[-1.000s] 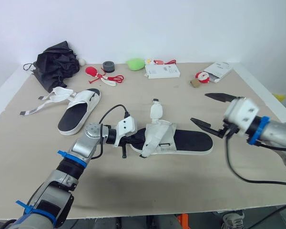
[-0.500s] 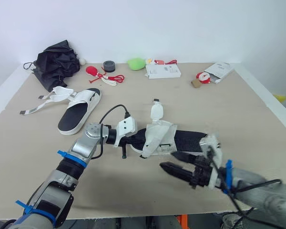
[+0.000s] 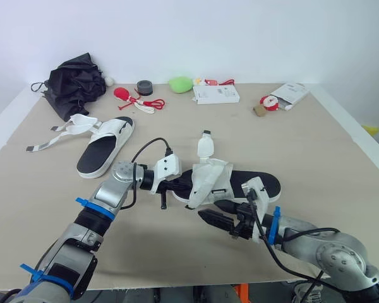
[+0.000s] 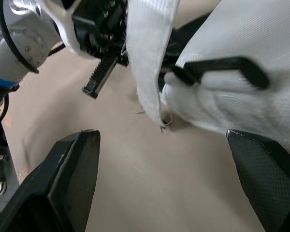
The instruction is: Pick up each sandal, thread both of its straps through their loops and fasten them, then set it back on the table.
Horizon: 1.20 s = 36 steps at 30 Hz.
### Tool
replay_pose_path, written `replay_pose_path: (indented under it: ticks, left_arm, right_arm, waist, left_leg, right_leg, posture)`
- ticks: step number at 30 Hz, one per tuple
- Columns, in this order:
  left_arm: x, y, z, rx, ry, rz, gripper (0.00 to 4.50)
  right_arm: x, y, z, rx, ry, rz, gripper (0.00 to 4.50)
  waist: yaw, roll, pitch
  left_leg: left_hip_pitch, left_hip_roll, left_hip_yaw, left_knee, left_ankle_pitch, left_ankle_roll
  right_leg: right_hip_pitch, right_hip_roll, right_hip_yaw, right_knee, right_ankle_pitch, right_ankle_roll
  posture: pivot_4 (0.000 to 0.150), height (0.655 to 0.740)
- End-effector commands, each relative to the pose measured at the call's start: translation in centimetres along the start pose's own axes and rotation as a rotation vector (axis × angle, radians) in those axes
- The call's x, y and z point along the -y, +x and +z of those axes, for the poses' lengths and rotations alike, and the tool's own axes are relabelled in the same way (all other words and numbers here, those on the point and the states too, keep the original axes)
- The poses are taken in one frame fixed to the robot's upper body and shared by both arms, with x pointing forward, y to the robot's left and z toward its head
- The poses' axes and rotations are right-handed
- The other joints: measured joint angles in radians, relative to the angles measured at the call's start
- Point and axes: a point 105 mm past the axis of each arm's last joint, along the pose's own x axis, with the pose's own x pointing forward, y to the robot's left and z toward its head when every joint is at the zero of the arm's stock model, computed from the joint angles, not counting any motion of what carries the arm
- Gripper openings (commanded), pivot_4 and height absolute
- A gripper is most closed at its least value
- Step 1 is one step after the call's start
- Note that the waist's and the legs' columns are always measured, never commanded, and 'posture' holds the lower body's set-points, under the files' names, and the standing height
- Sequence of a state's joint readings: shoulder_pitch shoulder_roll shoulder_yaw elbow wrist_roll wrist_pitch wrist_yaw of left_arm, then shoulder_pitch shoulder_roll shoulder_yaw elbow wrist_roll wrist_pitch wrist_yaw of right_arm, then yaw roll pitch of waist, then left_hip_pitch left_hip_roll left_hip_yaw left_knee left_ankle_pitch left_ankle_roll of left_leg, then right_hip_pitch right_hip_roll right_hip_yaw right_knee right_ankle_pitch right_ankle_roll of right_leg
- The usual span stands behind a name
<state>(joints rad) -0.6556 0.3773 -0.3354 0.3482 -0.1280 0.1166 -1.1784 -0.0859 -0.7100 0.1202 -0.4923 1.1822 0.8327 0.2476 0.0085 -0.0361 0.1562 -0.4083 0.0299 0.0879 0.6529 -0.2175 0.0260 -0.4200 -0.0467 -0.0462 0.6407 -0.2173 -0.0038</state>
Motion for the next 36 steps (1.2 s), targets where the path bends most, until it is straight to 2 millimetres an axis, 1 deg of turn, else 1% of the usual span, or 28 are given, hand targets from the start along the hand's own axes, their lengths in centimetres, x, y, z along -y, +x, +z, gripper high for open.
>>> replay_pose_path:
  ticks: [1, 6, 13, 19, 22, 25, 31, 36]
  left_arm:
    - [1.5, 0.3, -2.9, -0.099, -0.075, -0.042, 0.0]
    - [1.6, 0.2, -2.9, -0.101, -0.077, -0.04, 0.0]
    - [1.4, -0.1, -2.9, -0.103, -0.083, -0.022, 0.0]
    - [1.5, -0.1, -2.8, -0.103, -0.086, -0.018, 0.0]
    - [1.5, 0.0, -2.8, -0.102, -0.088, -0.016, 0.0]
    - [1.5, 0.0, -2.8, -0.1, -0.091, -0.015, 0.0]
    - [1.5, 0.1, -2.9, -0.1, -0.093, -0.012, 0.0]
    - [1.5, 0.2, -2.9, -0.099, -0.094, -0.012, 0.0]
  right_arm:
    - [-0.4, 0.4, 0.4, 0.004, -0.002, 0.038, 4.47]
    - [-0.8, 1.5, 0.5, 0.005, 0.001, 0.063, 4.47]
    - [-1.1, 2.7, 2.6, 0.065, -0.013, 0.102, 4.47]
    - [-1.4, 2.8, 2.7, 0.068, -0.01, 0.112, 4.47]
    - [-1.4, 2.9, 3.1, 0.085, -0.005, 0.114, 4.47]
    - [-1.7, 2.9, 3.6, 0.107, 0.006, 0.129, 4.47]
    - [-2.2, 2.8, 3.8, 0.122, 0.045, 0.16, 4.47]
    - [-2.3, 2.9, 3.8, 0.116, 0.043, 0.163, 4.47]
  waist:
    - [0.0, 0.0, 0.0]
    - [0.0, 0.0, 0.0]
    - [-0.005, 0.0, 0.0]
    - [-0.007, 0.0, 0.0]
    - [-0.007, 0.0, 0.0]
    - [-0.007, 0.0, 0.0]
    - [-0.006, 0.0, 0.0]
    - [-0.004, 0.0, 0.0]
  left_leg:
    - [0.0, 0.0, 0.0, 0.0, 0.0, 0.0]
    - [0.0, 0.0, 0.0, 0.0, -0.002, 0.0]
    - [0.0, 0.002, 0.0, 0.001, -0.001, 0.0]
    - [0.001, 0.006, 0.0, 0.001, 0.0, 0.0]
    - [0.001, 0.007, 0.0, 0.0, 0.0, 0.0]
    - [0.001, 0.007, 0.0, 0.001, 0.0, 0.0]
    - [0.001, 0.007, 0.001, 0.0, 0.0, 0.0]
    - [0.0, 0.007, 0.002, 0.001, 0.0, 0.0]
  right_leg:
    - [0.0, 0.0, 0.0, 0.0, 0.0, 0.0]
    - [0.0, 0.001, 0.0, 0.0, 0.001, 0.003]
    - [-0.001, 0.003, 0.001, 0.0, 0.001, 0.001]
    - [-0.002, 0.007, 0.001, 0.0, 0.002, -0.001]
    - [-0.002, 0.008, 0.001, 0.0, 0.002, -0.001]
    - [-0.002, 0.008, 0.001, 0.0, 0.002, -0.001]
    - [-0.003, 0.008, 0.002, 0.0, 0.003, -0.002]
    - [-0.003, 0.008, 0.003, 0.0, 0.003, -0.002]
  posture:
    - [0.15, 0.74]
    - [0.15, 0.74]
    - [0.15, 0.74]
    - [0.15, 0.74]
    - [0.15, 0.74]
    - [0.15, 0.74]
    - [0.15, 0.74]
    - [0.15, 0.74]
